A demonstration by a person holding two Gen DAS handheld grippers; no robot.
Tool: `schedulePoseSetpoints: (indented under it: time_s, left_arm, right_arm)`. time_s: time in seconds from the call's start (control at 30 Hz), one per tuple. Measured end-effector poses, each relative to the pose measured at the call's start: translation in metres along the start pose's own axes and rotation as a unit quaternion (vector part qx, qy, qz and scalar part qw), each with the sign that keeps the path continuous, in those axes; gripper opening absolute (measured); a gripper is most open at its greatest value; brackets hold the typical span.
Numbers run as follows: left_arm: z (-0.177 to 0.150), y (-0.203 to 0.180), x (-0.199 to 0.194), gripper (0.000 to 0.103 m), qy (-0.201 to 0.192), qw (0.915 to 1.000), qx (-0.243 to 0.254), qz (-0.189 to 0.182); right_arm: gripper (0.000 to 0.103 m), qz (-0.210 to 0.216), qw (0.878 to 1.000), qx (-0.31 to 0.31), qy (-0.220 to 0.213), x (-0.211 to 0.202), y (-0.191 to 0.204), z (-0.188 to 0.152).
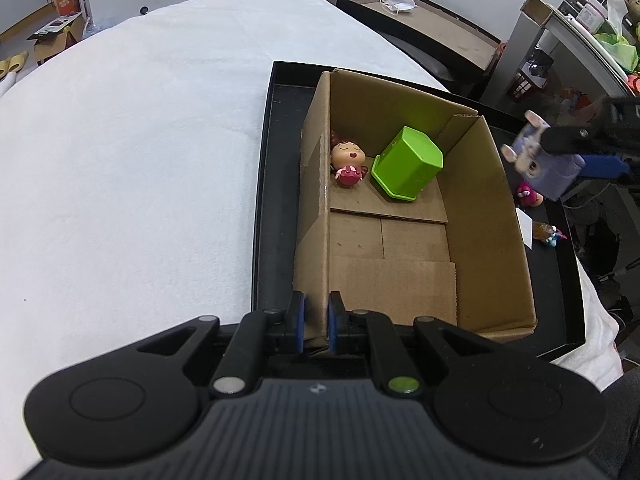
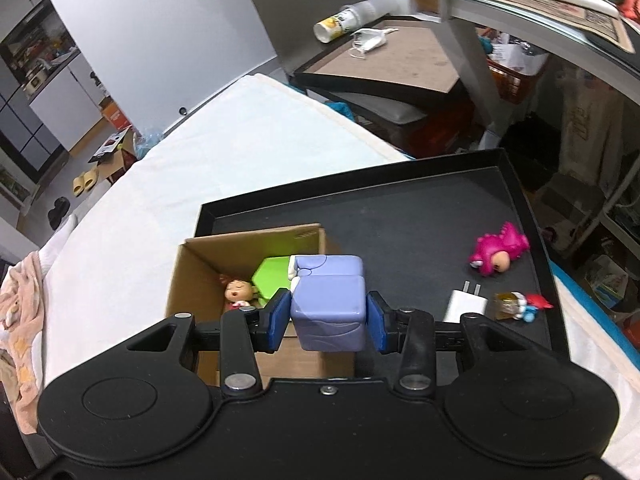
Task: Organize rigid objects
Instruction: 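Carry the lavender cube into the box and open the right gripper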
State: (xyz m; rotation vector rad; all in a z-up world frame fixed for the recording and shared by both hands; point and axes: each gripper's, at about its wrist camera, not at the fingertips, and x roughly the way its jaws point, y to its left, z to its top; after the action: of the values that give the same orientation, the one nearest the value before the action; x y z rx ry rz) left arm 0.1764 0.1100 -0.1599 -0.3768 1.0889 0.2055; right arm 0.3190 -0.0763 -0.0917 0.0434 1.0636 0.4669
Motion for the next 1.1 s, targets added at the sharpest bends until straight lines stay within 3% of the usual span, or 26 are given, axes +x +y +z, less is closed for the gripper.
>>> schedulePoseSetpoints:
  time_s: [1.1]
  left_arm:
    - [0.002,0.011,0.001,0.011,0.005,0.9996,-0.013,-0.024]
  right_arm:
    - [0.040,0.036,0.997,-0.047,0.058,0.053,0.084,-0.017]
